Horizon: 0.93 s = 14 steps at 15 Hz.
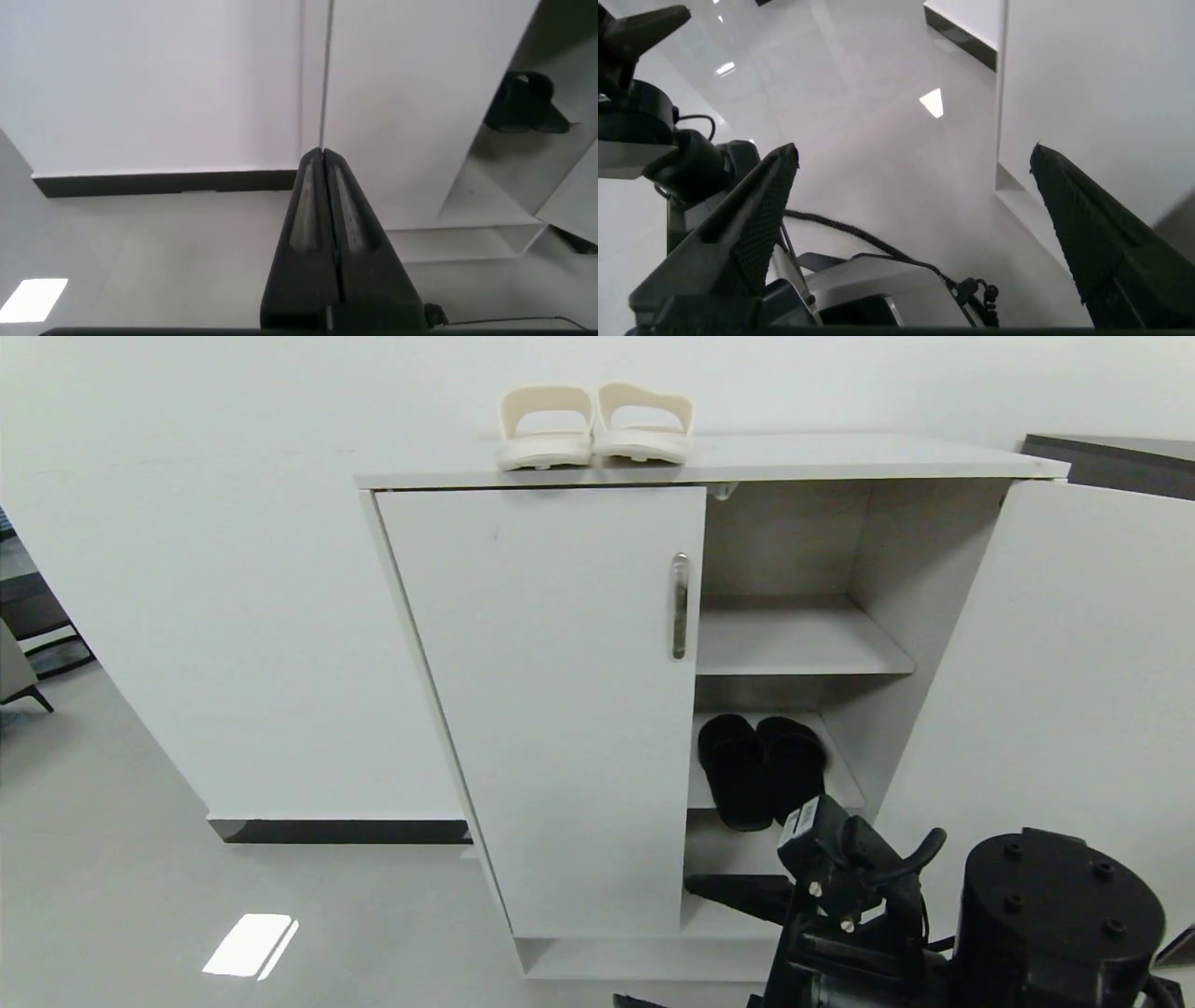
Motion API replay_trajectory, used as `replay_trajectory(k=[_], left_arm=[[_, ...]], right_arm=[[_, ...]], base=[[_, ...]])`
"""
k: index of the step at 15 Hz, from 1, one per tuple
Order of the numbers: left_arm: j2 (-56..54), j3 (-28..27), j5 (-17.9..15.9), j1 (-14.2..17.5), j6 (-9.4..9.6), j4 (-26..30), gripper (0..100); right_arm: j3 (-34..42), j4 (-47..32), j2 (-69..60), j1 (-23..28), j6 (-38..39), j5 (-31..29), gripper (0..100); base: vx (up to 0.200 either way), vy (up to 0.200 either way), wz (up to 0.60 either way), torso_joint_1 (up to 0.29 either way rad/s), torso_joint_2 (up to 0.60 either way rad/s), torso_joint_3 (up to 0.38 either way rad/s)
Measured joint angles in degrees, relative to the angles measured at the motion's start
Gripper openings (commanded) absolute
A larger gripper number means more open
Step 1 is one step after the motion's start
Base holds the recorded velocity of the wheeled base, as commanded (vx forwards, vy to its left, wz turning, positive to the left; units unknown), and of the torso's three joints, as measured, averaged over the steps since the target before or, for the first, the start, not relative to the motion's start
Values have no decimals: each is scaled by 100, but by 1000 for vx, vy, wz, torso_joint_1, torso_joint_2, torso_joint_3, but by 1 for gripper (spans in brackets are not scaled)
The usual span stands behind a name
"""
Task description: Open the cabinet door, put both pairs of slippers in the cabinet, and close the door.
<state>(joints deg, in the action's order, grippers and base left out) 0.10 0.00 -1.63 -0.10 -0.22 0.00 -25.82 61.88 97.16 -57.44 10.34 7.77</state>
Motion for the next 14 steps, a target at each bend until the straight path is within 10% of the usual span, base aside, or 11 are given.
replay_trajectory(k=[4,14], left_arm=[[0,0,-4,2,-10,0,0],[0,0,0,0,4,2,0]], right_arm=[[13,-5,20,0,-5,-5,100],[-2,-5,91,22,-5,-7,100]], base=[[0,200,0,0,1,0],[0,0,0,46,-132,-126]])
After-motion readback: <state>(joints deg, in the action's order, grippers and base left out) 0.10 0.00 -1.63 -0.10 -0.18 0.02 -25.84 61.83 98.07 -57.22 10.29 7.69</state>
